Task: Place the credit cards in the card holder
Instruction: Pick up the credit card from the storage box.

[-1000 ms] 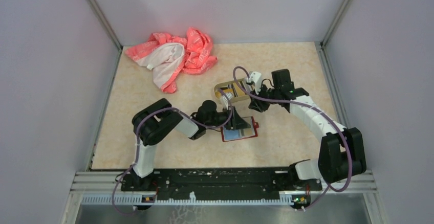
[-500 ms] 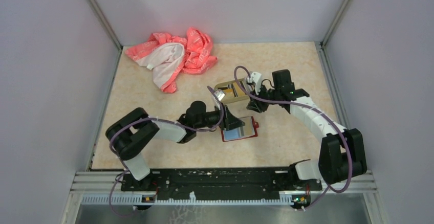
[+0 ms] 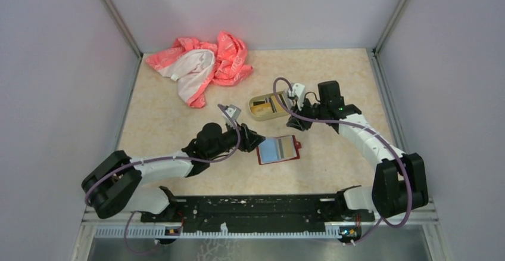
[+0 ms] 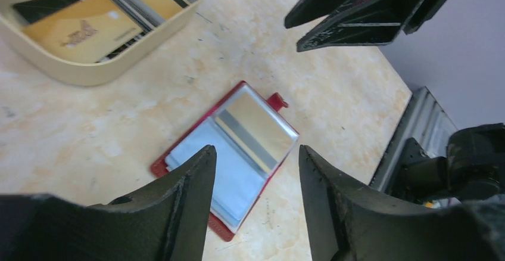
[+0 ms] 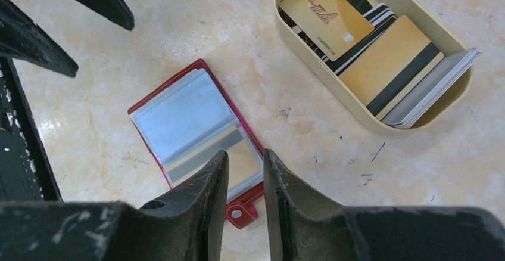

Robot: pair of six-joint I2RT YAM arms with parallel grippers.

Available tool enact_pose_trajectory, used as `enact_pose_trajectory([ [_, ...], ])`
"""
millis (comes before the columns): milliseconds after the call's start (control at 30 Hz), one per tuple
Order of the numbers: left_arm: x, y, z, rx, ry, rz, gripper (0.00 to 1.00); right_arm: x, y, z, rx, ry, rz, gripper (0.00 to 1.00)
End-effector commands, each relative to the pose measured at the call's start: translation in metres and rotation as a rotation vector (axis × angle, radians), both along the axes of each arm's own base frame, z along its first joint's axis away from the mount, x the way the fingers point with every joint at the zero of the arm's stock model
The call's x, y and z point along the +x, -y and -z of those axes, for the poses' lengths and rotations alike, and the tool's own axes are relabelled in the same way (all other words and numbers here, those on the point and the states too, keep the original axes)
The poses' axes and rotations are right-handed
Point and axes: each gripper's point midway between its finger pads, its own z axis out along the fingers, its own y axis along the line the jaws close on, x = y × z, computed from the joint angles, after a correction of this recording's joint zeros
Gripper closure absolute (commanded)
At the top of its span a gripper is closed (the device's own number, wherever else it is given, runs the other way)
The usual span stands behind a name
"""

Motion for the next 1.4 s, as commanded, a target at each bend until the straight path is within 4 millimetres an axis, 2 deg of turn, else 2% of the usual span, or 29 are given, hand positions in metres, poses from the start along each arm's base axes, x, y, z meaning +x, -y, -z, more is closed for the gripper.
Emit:
enact_pose_trajectory([
  [0,0.017,-0.035,0.006,0.075,0.04,-0.158,0.36,0.012,0.001,-0.019,0.041,0.065,0.036,0.71],
  [100,0.017,-0.047,0.006,0.056,0.031,-0.19,0.26,0.024,0.001,-0.029,0.081,0.042,0.076,0.67],
  [167,0.015,-0.054,0.006,0.04,0.018,-0.202,0.2,0.033,0.0,-0.034,0.085,0.015,0.086,0.59],
  [233,0.011,-0.059,0.008,0.027,0.009,-0.203,0.19,0.044,-0.002,-0.042,0.078,-0.017,0.088,0.49],
  [300,0.007,-0.064,0.011,0.017,-0.005,-0.206,0.18,0.065,-0.008,-0.063,0.094,-0.027,0.096,0.41],
  [367,0.003,-0.068,0.012,0.001,-0.015,-0.213,0.18,0.084,-0.015,-0.075,0.116,-0.056,0.095,0.36],
  [467,-0.002,-0.076,0.014,-0.022,-0.025,-0.23,0.18,0.114,-0.024,-0.083,0.163,-0.119,0.126,0.33],
  [600,-0.01,-0.087,0.013,-0.057,-0.026,-0.25,0.18,0.155,-0.021,-0.059,0.12,-0.179,0.246,0.35],
  [667,-0.013,-0.091,0.015,-0.064,-0.029,-0.258,0.19,0.166,-0.015,-0.042,0.073,-0.211,0.296,0.38],
  [867,-0.017,-0.1,0.023,-0.081,-0.039,-0.287,0.19,0.17,-0.006,-0.005,0.011,-0.269,0.359,0.41],
  [1000,-0.018,-0.099,0.024,-0.089,-0.049,-0.282,0.19,0.175,0.003,0.014,-0.039,-0.281,0.413,0.5],
  [1100,-0.018,-0.098,0.026,-0.09,-0.059,-0.279,0.19,0.175,0.005,0.026,-0.052,-0.302,0.431,0.54],
  [1367,-0.019,-0.095,0.029,-0.1,-0.075,-0.268,0.19,0.173,0.009,0.045,-0.074,-0.334,0.458,0.55],
])
